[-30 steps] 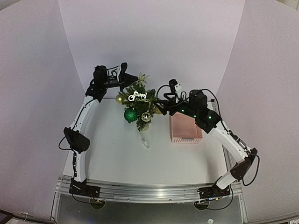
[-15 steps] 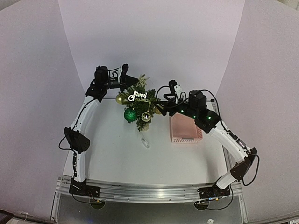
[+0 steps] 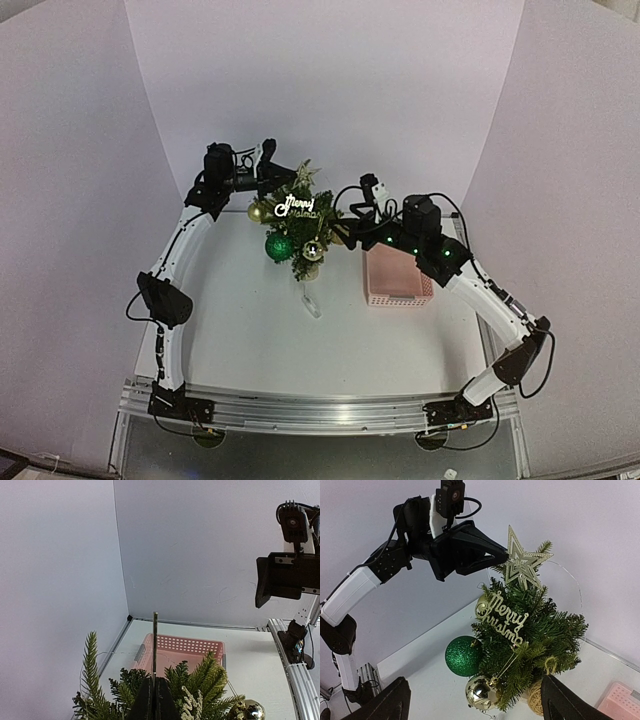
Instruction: Decorate the small christmas tree
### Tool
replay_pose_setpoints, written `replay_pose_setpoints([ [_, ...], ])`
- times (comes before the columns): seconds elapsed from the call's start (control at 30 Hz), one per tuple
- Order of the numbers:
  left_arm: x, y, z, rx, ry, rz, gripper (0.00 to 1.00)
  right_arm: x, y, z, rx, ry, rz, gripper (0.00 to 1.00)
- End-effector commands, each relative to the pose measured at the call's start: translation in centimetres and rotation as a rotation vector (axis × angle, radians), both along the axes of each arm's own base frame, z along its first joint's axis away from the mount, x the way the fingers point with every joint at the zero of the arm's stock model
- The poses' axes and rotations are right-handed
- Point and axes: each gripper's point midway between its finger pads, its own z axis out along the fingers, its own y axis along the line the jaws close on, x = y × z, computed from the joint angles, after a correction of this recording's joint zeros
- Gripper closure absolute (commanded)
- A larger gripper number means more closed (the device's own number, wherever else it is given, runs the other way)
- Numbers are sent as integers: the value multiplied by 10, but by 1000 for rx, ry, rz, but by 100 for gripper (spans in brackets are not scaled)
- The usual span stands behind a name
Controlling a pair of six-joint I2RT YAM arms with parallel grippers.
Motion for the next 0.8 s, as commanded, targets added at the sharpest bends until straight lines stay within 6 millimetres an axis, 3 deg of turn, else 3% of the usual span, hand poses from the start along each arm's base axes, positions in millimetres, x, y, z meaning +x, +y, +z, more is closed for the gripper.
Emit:
replay_pose_setpoints([
  [0.0,0,-5,-18,20,58,-26,100,-8,-9,24,49,-47,-7,12],
  [0.2,-2,-4,-4,-1,25,-20,97,-9,-10,24,52,-46,-4,12],
  [0.33,-4,-1,14,-26,-17,-5,75,-9,-10,24,55,-45,-4,12],
  [0.5,-11,5,33,-47,-56,2,60,-12,-10,23,60,-40,2,12],
  [0.77,-44,21,66,-54,-76,-27,29,-4,-19,13,46,-16,-62,11],
])
